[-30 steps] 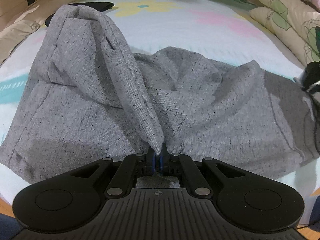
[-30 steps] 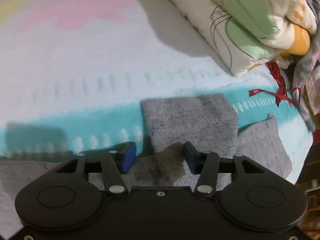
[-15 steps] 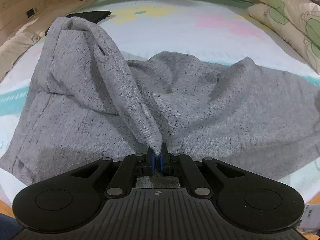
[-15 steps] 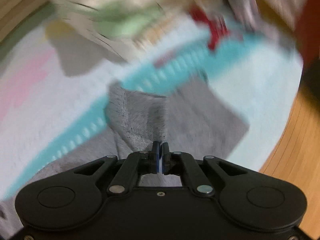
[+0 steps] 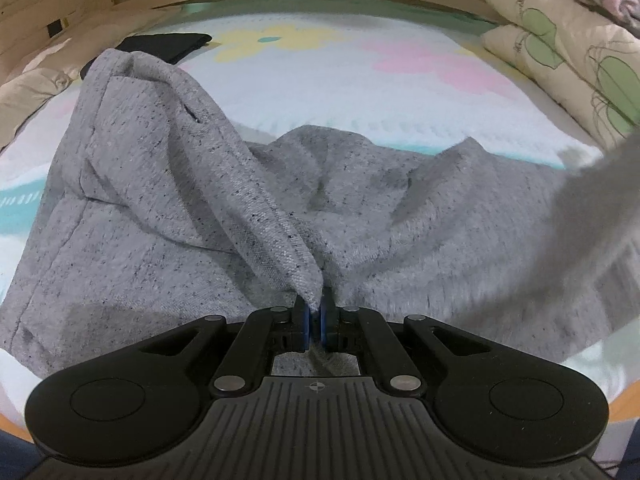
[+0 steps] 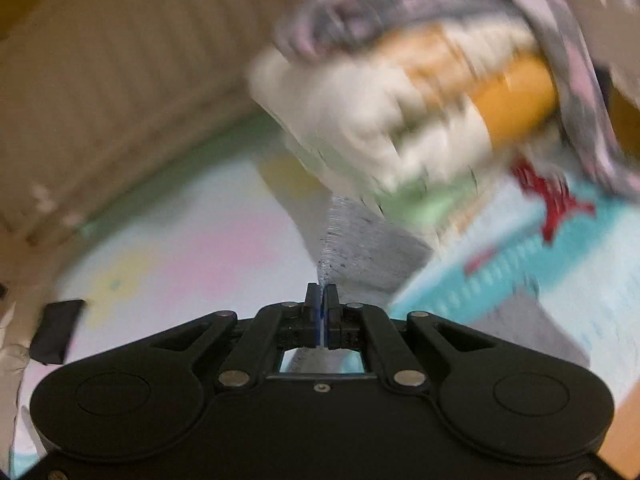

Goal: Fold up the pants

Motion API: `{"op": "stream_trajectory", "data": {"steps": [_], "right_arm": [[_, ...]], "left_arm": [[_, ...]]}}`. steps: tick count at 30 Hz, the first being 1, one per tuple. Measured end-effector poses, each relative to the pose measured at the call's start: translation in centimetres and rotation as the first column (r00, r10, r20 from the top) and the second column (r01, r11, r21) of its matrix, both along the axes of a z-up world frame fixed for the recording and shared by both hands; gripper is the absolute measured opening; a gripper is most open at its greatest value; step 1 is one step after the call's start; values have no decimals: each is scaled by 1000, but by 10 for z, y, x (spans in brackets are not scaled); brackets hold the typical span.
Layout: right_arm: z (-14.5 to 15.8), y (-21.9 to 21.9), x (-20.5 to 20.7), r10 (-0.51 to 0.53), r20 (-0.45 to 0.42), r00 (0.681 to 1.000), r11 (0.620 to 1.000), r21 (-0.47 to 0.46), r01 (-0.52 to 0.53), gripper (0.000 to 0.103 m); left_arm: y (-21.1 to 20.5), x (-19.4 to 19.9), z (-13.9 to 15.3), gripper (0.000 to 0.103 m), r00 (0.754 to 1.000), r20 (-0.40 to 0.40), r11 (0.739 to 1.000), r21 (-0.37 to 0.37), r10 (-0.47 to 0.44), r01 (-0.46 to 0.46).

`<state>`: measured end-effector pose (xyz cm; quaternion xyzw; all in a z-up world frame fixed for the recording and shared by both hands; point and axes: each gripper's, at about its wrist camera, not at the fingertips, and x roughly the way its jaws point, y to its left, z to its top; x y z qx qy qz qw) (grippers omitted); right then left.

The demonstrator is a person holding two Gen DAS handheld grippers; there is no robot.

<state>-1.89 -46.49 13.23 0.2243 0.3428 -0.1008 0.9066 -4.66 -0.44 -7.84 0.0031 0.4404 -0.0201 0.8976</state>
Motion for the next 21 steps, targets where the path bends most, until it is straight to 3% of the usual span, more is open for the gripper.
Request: {"op": "stream_trajectory", "data": {"steps": [2,4,7,9,12,16,21], "right_arm": [[-8,-4,-2,-33,-51,998,998,-56,30,5],[-37,-29,-2,-130,-183,974,991,-50,123,5],[-89,-64,-2,-247,-395,885,968,-67,240,5],[-117,-76,-2,-247,-511,823,964,-43,263,5],[-139,-86,1,-248,-588,770,955,-13,298,5],[-133,-92,-1,-253,-567,784,949,11,315,4],[-119,-94,-15,-297,-530,794,938,-7,346,3]], "left_arm": [[2,0,-3,4,1000,-8,1000,-3,-11,11],[0,0,-6,4,999,-23,1000,-11,-25,25],[-4,1,-10,4,999,-38,999,-10,-36,36],[-8,2,-9,4,998,-38,999,6,-40,41],[-7,4,-8,4,999,-41,999,-6,-33,33],[-6,2,-3,4,999,-35,999,-31,-40,39],[-16,-9,2,4,994,-18,993,-48,-112,111]]}}
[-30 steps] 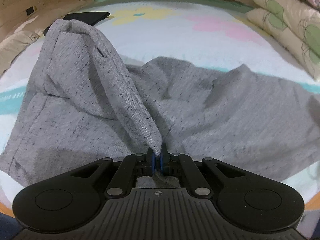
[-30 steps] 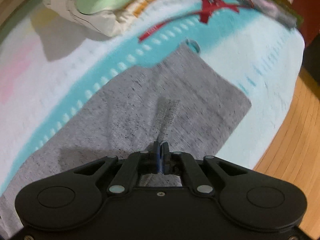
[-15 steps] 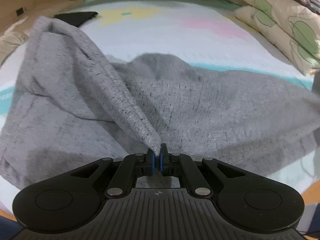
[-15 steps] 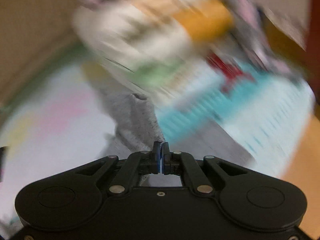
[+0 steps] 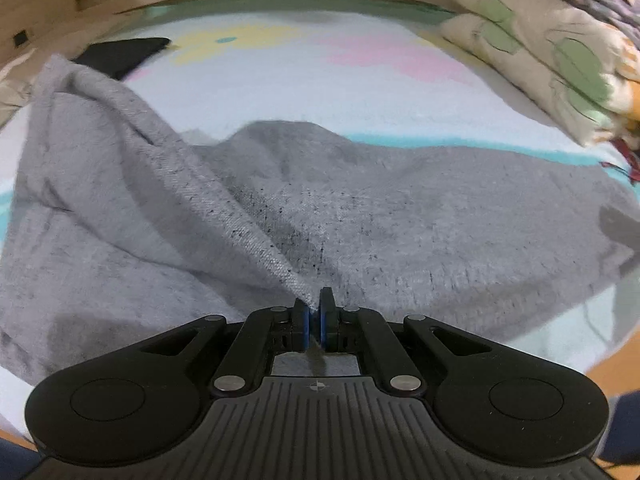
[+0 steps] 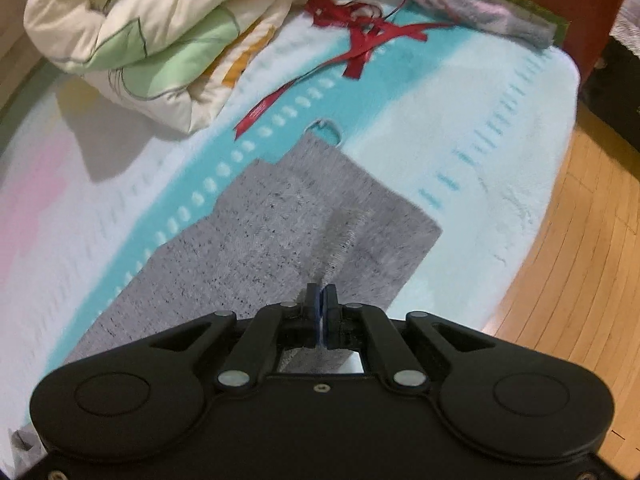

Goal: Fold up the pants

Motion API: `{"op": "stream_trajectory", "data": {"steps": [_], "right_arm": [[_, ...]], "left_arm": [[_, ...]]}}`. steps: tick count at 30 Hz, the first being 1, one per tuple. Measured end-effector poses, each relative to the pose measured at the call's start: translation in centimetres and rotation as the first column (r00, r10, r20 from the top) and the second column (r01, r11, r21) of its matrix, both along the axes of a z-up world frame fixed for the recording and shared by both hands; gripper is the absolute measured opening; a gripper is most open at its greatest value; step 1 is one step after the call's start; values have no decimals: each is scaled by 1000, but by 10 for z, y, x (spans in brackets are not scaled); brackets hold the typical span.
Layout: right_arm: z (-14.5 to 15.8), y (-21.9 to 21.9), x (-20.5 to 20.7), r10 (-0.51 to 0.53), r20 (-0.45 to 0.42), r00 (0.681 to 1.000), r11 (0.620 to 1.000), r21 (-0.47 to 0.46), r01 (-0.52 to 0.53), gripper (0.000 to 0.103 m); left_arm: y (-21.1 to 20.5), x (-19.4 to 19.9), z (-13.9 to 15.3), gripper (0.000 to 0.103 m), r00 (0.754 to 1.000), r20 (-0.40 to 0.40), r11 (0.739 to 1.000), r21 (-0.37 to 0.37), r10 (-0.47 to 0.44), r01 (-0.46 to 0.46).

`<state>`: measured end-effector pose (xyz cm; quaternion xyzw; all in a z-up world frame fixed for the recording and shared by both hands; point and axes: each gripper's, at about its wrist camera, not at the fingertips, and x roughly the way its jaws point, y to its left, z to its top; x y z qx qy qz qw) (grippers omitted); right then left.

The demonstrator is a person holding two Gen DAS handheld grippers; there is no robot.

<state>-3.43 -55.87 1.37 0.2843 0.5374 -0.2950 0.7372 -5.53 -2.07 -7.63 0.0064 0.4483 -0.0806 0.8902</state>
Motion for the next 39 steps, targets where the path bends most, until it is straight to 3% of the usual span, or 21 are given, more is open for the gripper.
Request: {"op": "stream_trajectory", "data": {"steps": [4,8,11,13,14,16,17,18,19,21,23,26,28,29,30,32,35,39], "right_arm": [[-6,-6,-7,-37,-70,997,998,-56,33,4],[-19,-11,-5,-37,-107,994,999,-32,34,4],[-15,-8,-3,-34,-94,995,998,-48,30,4],[3,-4,-6,-31,14,999,997,-65,32,4],[22,3,-8,-3,126,992,996,-88,14,4],[59,22,-15,91,325,941,985,-167,-38,4],[71,30,-18,124,353,927,976,-211,-50,3],[73,34,-17,141,325,935,967,-248,-60,3],[64,33,-11,132,242,961,964,-255,-68,4],[31,21,1,60,66,996,980,-193,-46,4],[-12,4,4,-12,-115,993,995,-99,1,4],[-28,-10,-2,-62,-132,989,998,-19,60,4],[-23,-14,-4,-76,-115,991,997,0,76,9],[-19,-16,-5,-95,-97,991,995,1,96,18],[-17,-18,-6,-121,-93,988,993,-11,120,37],[-9,-21,-9,-178,-70,982,983,-59,174,64],[3,-12,-7,-177,-29,984,979,-105,173,67],[18,20,13,-61,32,998,991,-115,64,67]], "left_arm": [[-5,3,-10,4,999,-36,1000,12,-5,6],[-5,6,-10,4,999,-37,1000,11,-8,9],[-4,5,-11,4,999,-33,1000,10,-8,9],[-5,5,-11,4,1000,-26,1000,21,-13,13],[-6,5,-11,4,1000,-22,1000,27,-15,15],[-9,4,-12,4,1000,-14,999,39,-19,19],[-10,4,-12,4,1000,-10,999,46,-21,22],[-11,3,-12,4,1000,-8,998,52,-24,24],[-13,3,-12,4,1000,-7,998,55,-24,25],[-11,4,-12,4,1000,-10,998,49,-23,24],[-9,5,-12,4,1000,-19,999,35,-15,16],[-8,7,-12,4,1000,-26,1000,28,-3,4],[-9,7,-13,4,1000,-24,999,34,-3,4],[-9,7,-13,4,1000,-24,999,37,-4,5],[-9,7,-13,5,1000,-22,999,37,-6,6],[-7,6,-13,5,1000,-23,999,33,-9,10],[-4,3,-12,7,999,-27,999,31,-17,18],[2,-7,-3,12,996,-31,996,37,-79,80]]}}
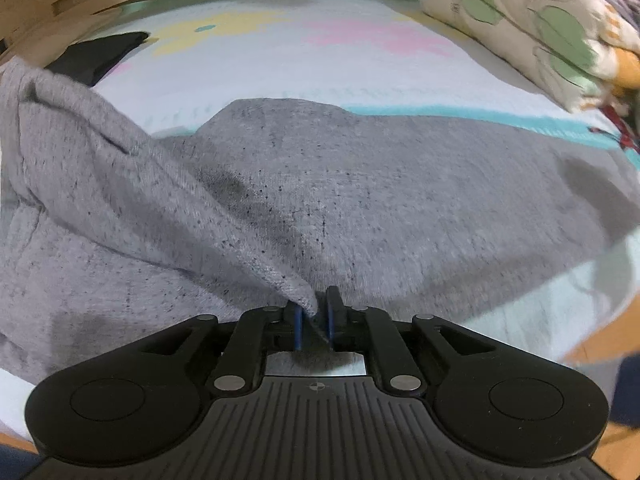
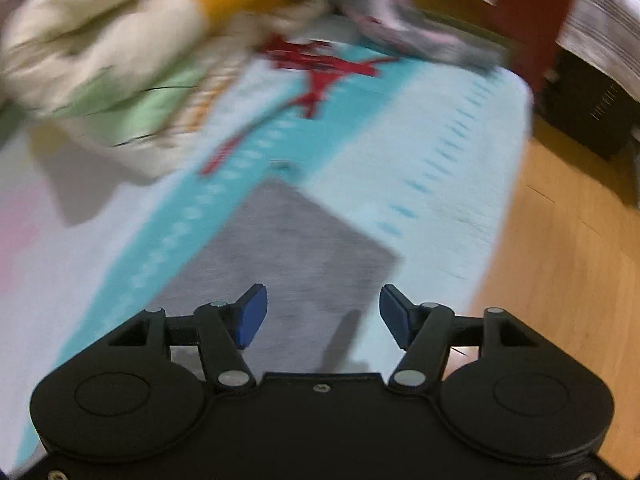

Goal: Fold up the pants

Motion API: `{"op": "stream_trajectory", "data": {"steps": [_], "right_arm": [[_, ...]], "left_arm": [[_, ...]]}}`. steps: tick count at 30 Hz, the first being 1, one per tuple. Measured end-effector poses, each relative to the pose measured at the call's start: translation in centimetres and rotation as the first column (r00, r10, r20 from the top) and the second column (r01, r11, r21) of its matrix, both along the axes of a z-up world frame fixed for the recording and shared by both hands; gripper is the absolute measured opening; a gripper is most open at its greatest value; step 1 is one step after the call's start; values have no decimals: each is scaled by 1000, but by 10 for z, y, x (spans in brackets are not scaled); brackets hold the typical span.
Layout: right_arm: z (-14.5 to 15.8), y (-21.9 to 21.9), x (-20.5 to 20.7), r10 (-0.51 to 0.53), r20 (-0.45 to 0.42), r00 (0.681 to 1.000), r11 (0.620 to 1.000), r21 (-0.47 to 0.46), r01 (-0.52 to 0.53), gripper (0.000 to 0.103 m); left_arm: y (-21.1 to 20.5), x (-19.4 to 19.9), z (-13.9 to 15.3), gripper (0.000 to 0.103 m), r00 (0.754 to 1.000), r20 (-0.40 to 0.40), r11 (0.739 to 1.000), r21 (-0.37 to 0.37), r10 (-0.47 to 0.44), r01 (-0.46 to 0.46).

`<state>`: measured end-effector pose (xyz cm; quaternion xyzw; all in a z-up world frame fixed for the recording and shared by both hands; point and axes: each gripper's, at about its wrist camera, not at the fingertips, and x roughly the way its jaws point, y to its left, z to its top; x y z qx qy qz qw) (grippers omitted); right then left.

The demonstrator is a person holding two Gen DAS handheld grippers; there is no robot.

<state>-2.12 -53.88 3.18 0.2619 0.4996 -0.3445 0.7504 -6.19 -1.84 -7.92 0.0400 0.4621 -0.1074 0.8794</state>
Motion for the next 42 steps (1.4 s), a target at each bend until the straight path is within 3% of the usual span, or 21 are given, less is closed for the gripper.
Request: {"op": "stream_trajectory", "data": {"steps": [5,8,11,13,17,20,24,28,31,34,36,38,41,42], "right_arm": [[19,70,33,246,81,966,969,8,-248,67],[27,125,52,407,108,907,913,-13,-408,67],[28,182,66,544,143,827,836,-8,-549,67],[28,222,71,628,168,760,770,4,-638,67],[28,303,71,768,205,607,620,0,-785,67],[31,353,62,836,243,492,509,-9,-861,67],[33,411,49,897,294,329,353,-31,-935,79],[29,450,37,924,318,214,242,-50,-969,80],[26,469,35,931,324,166,193,-51,-980,83],[22,481,40,935,324,144,171,-54,-984,83],[20,486,42,932,333,141,167,-52,-985,83],[12,498,42,931,344,120,139,-30,-990,83],[-4,521,24,939,343,33,27,24,-999,82],[-11,533,13,945,325,-29,-40,29,-999,82]], "left_arm": [[23,-14,21,14,997,10,997,-31,-74,75],[50,-17,34,14,999,11,998,-24,-50,50],[79,-10,40,14,999,30,999,39,11,-13],[105,4,42,14,995,23,993,69,96,-97],[159,40,42,14,966,-31,966,37,258,-257],[187,72,35,14,946,-67,948,52,317,-314],[211,109,12,14,923,-122,929,107,366,-354],[225,127,3,13,904,-134,914,83,405,-397],[235,132,7,13,888,-166,902,29,429,-431],[255,122,17,13,843,-160,856,28,514,-516],[271,110,33,13,814,-85,818,45,575,-574],[288,96,50,13,768,-6,768,29,640,-640],[307,77,77,13,708,88,713,-41,701,-700],[308,73,84,13,698,116,707,-63,707,-705]]}}
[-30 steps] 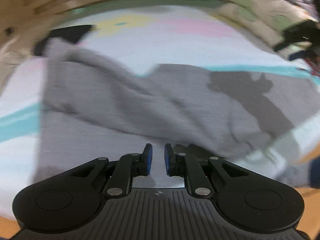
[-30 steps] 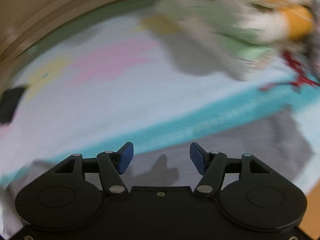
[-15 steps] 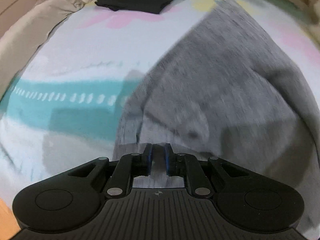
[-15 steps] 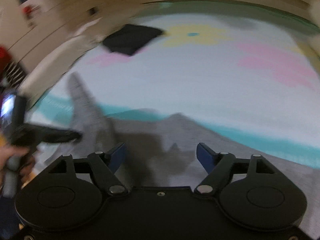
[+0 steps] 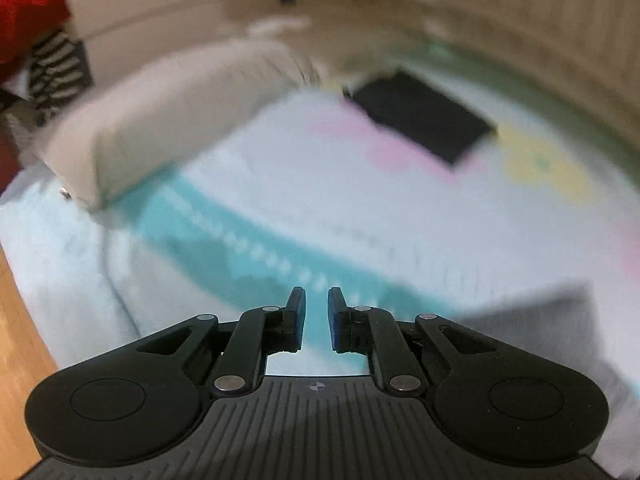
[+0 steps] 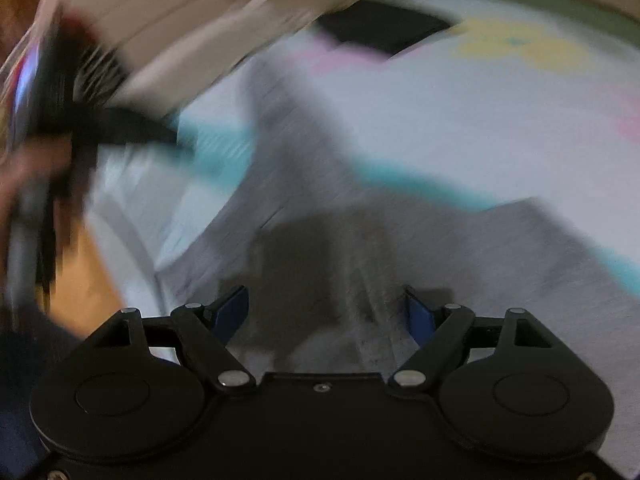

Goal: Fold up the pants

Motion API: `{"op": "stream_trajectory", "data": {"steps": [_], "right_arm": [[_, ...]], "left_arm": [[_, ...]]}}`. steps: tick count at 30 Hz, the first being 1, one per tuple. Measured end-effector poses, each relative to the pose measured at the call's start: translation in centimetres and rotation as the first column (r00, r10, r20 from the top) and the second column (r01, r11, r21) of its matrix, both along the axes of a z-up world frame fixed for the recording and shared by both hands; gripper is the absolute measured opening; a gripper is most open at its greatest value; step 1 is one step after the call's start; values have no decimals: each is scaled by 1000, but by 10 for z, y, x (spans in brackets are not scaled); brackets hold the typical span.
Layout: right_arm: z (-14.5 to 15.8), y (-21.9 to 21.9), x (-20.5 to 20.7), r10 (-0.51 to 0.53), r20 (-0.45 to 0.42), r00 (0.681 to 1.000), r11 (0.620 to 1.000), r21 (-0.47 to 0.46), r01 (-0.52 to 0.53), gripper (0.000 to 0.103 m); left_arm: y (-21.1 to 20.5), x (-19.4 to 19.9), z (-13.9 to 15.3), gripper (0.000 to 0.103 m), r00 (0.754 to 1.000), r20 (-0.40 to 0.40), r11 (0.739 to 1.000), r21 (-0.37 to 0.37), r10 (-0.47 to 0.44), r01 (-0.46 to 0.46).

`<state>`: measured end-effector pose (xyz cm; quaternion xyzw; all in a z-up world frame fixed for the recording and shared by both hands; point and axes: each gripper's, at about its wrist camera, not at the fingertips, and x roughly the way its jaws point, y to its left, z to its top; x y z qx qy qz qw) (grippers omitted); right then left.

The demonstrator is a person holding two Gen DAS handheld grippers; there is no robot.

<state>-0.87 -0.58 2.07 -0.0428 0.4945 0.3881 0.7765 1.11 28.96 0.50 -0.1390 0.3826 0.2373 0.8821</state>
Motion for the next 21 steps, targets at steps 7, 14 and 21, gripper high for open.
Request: {"op": "stream_trajectory", "data": {"steps": [7,14,21], "right_arm": [[-20,40,-80,346,138,928,927,-199,-317,82],[4,14,-67,285,156,946,955,-132,-266,79],[24,-54,6,-46,175,983,996,-73,60,78]], "left_arm": [[-29,14,6,13,983,66,986,7,-169,168],[-89,35,-49,13,880,-114,886,-118,-461,448],[-127,10,-86,13,770,-278,802,-3,-575,598]]}}
